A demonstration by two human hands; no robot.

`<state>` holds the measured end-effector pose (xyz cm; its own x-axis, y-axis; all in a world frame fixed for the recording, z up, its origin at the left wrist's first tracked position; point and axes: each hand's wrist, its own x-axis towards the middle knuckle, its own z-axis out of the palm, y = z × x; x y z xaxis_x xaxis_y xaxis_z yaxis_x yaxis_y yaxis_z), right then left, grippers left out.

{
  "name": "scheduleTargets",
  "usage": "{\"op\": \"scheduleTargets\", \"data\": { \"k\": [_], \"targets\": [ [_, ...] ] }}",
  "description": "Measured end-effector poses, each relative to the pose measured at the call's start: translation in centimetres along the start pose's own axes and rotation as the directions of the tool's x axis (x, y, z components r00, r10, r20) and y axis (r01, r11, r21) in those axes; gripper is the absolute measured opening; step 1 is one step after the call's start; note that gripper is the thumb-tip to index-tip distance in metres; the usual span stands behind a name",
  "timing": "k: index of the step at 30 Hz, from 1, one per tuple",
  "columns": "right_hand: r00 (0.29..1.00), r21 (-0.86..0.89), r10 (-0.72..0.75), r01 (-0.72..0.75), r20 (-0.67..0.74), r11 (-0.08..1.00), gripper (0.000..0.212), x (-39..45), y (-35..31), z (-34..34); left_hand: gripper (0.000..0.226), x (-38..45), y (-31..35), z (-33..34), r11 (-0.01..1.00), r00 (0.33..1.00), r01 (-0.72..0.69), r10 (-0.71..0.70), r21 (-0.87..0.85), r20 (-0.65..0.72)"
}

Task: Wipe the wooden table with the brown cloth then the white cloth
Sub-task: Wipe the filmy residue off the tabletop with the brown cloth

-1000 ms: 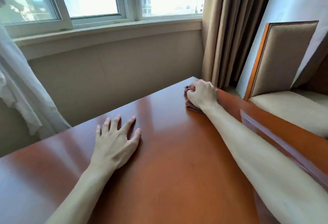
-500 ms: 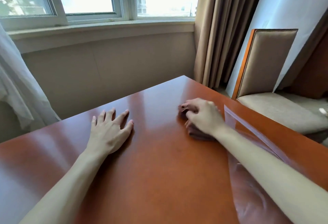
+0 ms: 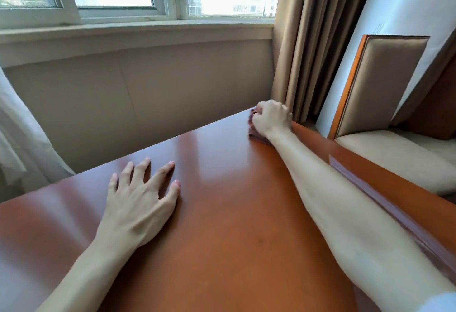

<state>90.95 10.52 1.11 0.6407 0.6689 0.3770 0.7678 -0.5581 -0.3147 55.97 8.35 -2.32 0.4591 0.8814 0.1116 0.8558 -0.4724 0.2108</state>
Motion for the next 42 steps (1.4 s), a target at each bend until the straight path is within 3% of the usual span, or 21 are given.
{"op": "scheduleTargets", "data": {
  "k": [3, 6, 9, 12, 16, 20, 24, 28, 33, 38, 42],
  "targets": [
    [0.973, 0.119, -0.190, 0.174, 0.131, 0.977, 0.030, -7.1, -3.1, -2.1, 0.058, 0.0, 0.1, -0.1, 1.000, 1.000, 0.007, -0.007, -0.005, 0.011],
    [0.876, 0.279, -0.437, 0.376, 0.204, 0.884, 0.035, -15.8, -3.9, -5.7, 0.057, 0.1, 0.0, -0.3, 1.000, 0.999, 0.001, -0.002, 0.014, 0.036],
    [0.802, 0.434, -0.555, 0.428, 0.223, 0.793, 0.038, -21.9, -1.4, -9.3, 0.057, -0.2, 0.0, -0.4, 1.000, 0.999, -0.005, 0.004, 0.017, 0.049],
    [0.874, 0.429, -0.455, 0.350, 0.170, 0.833, 0.039, -20.7, 2.3, -10.1, 0.057, -0.3, 0.1, -0.5, 1.000, 0.999, -0.011, 0.010, 0.008, 0.046],
    [0.968, 0.263, -0.231, 0.200, 0.094, 0.944, 0.036, -12.1, 4.7, -7.2, 0.066, -0.4, 0.0, -0.3, 1.000, 0.999, -0.025, 0.025, 0.003, 0.021],
    [0.998, 0.128, -0.039, 0.033, 0.044, 0.991, 0.031, -2.4, 4.0, -2.3, 0.076, -0.1, -0.1, 0.1, 0.999, 1.000, -0.025, 0.025, 0.022, -0.012],
    [0.999, 0.106, 0.045, -0.044, -0.004, 0.993, 0.027, 3.5, 0.9, 0.7, 0.077, 0.0, 0.0, 0.4, 1.000, 1.000, -0.018, 0.018, 0.025, -0.019],
    [0.999, 0.083, -0.047, 0.046, 0.011, 0.996, 0.023, 3.8, -2.3, 2.3, 0.074, -0.1, 0.1, 0.2, 1.000, 1.000, -0.009, 0.009, 0.018, 0.001],
    [0.949, 0.205, -0.301, 0.277, 0.095, 0.939, 0.025, -4.6, -7.9, 0.9, 0.059, 0.2, 0.0, -0.1, 0.999, 1.000, -0.003, 0.003, -0.048, 0.012],
    [0.883, 0.302, -0.456, 0.407, 0.109, 0.862, 0.008, -16.7, -11.0, -2.9, 0.040, -2.3, -1.3, -3.9, 0.892, 0.995, -0.013, -0.033, -0.452, -0.093],
    [0.879, 0.324, -0.473, 0.432, 0.058, 0.842, 0.018, -27.8, -13.9, -6.0, 0.037, -6.9, -3.2, -6.8, 0.934, 0.991, -0.076, 0.034, -0.349, -0.126]
  ]
}}
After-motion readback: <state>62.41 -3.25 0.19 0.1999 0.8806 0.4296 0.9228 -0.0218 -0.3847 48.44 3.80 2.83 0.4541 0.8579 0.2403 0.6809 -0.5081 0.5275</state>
